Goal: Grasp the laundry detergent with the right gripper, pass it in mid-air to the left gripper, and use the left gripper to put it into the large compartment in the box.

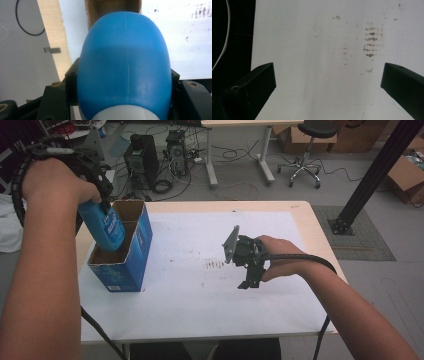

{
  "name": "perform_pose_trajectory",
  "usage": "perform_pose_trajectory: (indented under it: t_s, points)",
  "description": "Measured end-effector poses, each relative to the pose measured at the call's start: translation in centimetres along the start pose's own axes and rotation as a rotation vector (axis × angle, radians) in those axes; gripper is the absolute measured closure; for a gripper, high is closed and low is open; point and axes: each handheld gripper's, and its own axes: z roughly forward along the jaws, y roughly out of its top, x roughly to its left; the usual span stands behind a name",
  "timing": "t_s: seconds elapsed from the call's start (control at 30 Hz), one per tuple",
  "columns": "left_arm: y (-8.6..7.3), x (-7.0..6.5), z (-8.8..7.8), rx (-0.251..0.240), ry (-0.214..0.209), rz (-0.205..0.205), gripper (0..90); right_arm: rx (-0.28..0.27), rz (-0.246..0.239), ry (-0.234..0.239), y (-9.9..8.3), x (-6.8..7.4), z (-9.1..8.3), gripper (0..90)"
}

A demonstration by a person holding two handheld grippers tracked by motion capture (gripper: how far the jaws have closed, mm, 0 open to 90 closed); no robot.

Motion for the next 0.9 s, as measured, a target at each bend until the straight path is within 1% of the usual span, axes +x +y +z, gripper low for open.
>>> perform_pose_trajectory:
  t_s: [0.27, 0.3, 0.37, 0.47, 0.6, 0.7, 0.83, 0.9]
  points:
    - [0.6, -0.1, 2.7, 0.018, -0.006, 0.003, 39.3, 0.012, -0.001, 0.002, -0.1, 0.1, 0.3, 0.0]
    - [0.7, -0.1, 3.0, 0.022, -0.002, 0.011, 39.3, 0.013, -0.001, 0.003, -0.1, 0.1, 0.3, 0.0]
    - [0.8, -0.2, 3.8, 0.022, -0.002, 0.013, 39.3, 0.016, 0.0, 0.006, -0.1, 0.2, 0.4, 0.0]
    - [1.1, -0.1, 5.2, 0.027, -0.016, 0.002, 39.3, 0.022, 0.0, 0.006, -0.1, 0.2, 0.5, 0.0]
    - [1.4, -0.1, 7.1, 0.046, -0.027, 0.006, 39.2, 0.026, 0.002, 0.011, -0.2, 0.2, 0.5, 0.0]
    - [1.6, -0.2, 8.4, 0.049, -0.021, -0.002, 39.2, 0.027, 0.002, 0.013, -0.2, 0.3, 0.6, 0.0]
    - [1.8, -0.1, 9.9, 0.06, -0.008, 0.004, 39.2, 0.026, 0.003, 0.015, -0.2, 0.2, 0.5, 0.0]
    - [1.9, 0.0, 10.6, 0.062, -0.012, -0.003, 39.2, 0.025, 0.004, 0.014, -0.2, 0.2, 0.6, 0.0]
